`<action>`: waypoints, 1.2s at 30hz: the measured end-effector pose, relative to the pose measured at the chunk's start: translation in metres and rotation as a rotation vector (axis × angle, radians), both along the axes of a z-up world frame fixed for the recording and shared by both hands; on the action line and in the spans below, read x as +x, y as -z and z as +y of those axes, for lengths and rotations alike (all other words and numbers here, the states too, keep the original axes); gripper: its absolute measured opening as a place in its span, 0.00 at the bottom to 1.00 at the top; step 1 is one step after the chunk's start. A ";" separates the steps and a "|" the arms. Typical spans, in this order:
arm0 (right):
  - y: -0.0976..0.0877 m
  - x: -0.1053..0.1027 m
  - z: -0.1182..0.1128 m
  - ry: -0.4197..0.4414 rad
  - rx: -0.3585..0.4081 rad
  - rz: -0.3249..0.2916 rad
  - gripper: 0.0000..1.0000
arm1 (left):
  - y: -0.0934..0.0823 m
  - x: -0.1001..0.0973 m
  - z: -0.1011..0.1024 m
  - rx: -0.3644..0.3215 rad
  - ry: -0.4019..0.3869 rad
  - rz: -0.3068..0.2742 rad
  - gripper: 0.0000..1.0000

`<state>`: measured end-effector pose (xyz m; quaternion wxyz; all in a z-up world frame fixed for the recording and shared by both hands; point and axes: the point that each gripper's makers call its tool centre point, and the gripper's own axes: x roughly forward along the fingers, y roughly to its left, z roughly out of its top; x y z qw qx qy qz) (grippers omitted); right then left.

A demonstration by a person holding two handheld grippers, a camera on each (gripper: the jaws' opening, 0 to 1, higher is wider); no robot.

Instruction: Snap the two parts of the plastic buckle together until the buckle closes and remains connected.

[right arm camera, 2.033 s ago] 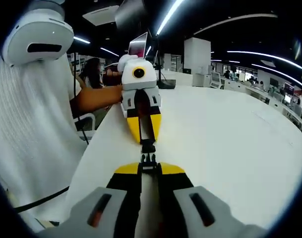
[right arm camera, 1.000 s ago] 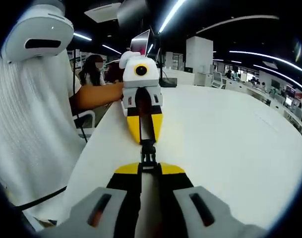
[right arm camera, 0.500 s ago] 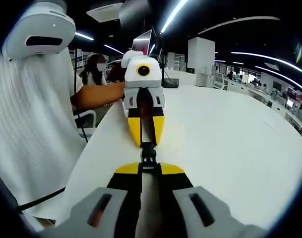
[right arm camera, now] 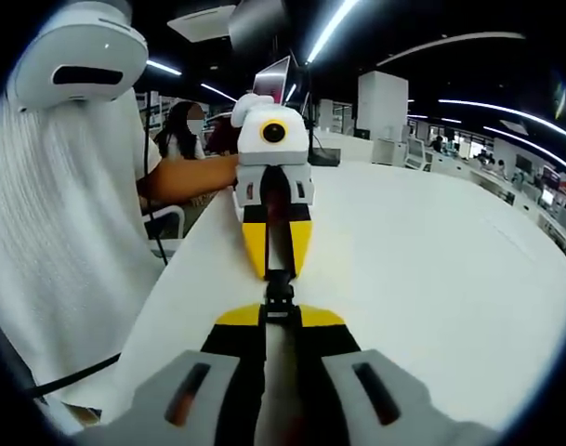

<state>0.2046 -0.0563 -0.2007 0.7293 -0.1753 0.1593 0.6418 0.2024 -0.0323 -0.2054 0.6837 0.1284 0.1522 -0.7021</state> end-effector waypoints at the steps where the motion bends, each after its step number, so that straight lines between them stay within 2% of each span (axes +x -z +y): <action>1: 0.000 0.000 0.000 -0.001 0.000 0.002 0.11 | 0.000 0.000 0.000 0.000 0.001 0.001 0.09; 22: 0.002 -0.001 0.009 -0.051 0.004 0.010 0.10 | 0.003 0.003 0.000 0.001 0.023 -0.007 0.08; 23: -0.003 0.001 0.013 -0.051 0.015 -0.004 0.10 | 0.003 0.002 -0.003 0.003 0.031 -0.024 0.08; 24: -0.004 0.001 0.010 -0.050 0.004 0.006 0.10 | 0.004 0.002 -0.003 0.005 0.023 -0.016 0.08; 30: 0.001 0.002 0.007 -0.038 0.004 0.000 0.10 | 0.003 0.001 -0.006 -0.008 0.031 -0.049 0.09; 36: 0.001 0.001 0.007 -0.035 0.002 0.010 0.11 | 0.002 -0.001 -0.007 0.002 0.016 -0.030 0.10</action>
